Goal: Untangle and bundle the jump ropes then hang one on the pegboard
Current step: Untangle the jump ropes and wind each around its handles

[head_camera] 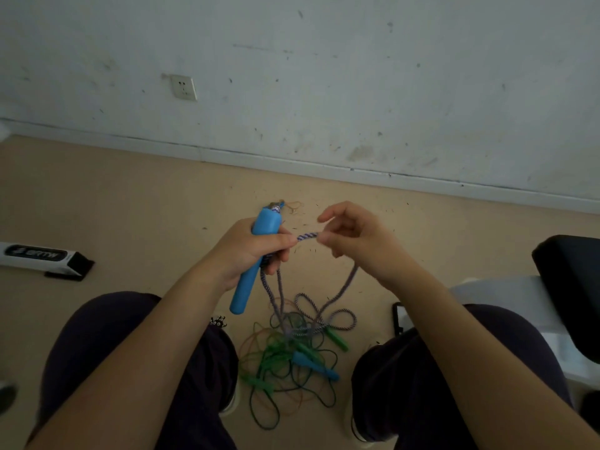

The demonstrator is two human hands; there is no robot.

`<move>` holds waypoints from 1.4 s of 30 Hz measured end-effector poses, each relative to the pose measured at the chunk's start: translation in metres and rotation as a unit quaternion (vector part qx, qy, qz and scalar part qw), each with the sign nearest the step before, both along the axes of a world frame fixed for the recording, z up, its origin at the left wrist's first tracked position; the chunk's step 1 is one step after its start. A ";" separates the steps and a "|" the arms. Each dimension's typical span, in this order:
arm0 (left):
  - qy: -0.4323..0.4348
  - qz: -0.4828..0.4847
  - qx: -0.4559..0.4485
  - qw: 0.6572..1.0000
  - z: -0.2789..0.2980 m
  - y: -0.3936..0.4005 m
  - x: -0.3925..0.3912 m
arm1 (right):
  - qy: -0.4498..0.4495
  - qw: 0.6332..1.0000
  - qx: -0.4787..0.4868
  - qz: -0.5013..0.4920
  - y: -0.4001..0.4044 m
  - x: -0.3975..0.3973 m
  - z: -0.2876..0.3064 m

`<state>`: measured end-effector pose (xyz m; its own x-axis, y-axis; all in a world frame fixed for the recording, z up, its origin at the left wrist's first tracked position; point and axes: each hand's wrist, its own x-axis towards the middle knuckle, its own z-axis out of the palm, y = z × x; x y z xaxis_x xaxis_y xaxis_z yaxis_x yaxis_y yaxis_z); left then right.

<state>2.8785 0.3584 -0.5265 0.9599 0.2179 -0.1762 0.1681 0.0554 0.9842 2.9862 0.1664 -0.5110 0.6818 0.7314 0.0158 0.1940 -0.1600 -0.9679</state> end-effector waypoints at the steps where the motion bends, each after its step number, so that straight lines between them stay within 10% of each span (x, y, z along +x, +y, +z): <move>1: 0.000 -0.010 -0.001 1.000 0.000 -0.003 0.001 | 0.002 1.000 -0.015 0.024 0.004 -0.004 -0.003; 10: -0.005 0.013 -0.007 1.000 0.002 0.004 0.002 | -0.005 0.990 0.073 -0.124 -0.002 0.012 0.002; 17: -0.001 -0.021 -0.010 1.000 -0.004 -0.007 0.005 | -0.008 0.999 -0.003 0.045 0.012 -0.012 -0.006; 25: 0.008 0.031 0.030 0.999 -0.001 0.013 0.004 | -0.099 0.981 0.023 -0.164 -0.003 0.016 0.003; 32: -0.007 -0.012 0.004 1.000 -0.004 -0.005 0.005 | -0.017 0.999 -0.016 0.028 0.012 -0.008 -0.009; 39: -0.001 0.055 0.003 0.998 0.000 0.014 0.002 | -0.071 0.984 0.022 -0.160 -0.001 0.015 0.001; 42: -0.002 0.056 -0.001 0.998 -0.002 0.013 0.002 | -0.024 0.995 0.030 -0.096 -0.005 0.014 0.003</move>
